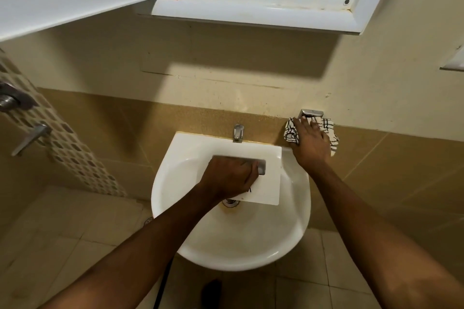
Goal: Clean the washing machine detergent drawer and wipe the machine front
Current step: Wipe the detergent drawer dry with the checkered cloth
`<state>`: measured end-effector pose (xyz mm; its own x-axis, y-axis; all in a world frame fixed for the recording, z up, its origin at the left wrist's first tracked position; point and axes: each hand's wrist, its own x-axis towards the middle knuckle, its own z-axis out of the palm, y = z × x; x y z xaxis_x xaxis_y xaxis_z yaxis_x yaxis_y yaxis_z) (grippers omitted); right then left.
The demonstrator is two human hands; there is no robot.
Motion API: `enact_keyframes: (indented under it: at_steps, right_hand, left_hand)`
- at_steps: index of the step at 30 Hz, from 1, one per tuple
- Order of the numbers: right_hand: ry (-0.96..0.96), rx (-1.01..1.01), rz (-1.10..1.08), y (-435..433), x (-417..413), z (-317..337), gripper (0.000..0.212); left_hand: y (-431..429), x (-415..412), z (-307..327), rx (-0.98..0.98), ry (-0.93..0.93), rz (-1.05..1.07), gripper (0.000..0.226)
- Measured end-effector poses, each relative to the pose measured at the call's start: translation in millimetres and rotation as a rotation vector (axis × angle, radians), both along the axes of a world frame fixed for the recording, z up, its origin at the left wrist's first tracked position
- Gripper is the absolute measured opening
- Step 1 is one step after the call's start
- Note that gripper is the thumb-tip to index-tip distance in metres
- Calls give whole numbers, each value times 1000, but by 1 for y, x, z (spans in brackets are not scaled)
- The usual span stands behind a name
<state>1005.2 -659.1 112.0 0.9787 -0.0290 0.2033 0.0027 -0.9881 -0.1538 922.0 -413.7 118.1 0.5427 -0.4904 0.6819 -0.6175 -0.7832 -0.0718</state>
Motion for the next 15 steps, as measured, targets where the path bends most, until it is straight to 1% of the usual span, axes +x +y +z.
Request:
enact_keyframes:
  at_steps: [3,8,10,13,15]
  right_hand:
    - [-11,62,68,-4,2,-1,72]
    - [-5,270,239,-24,5,0,68]
    - [-18,432,227,-26,2,5,64]
    - [-107,665,121,-21,1,14,51]
    - [-141,931,28,-12,-1,22,41]
  left_hand:
    - [2,1,0,-1,-20,8,32]
    - [6,-1,-5,-28,-24,1,43]
    - [9,-1,-7,-40,-24,4,46]
    - [11,-3,-10,-42,13,19,41]
    - [14,-3,-12,-55,42,41,45]
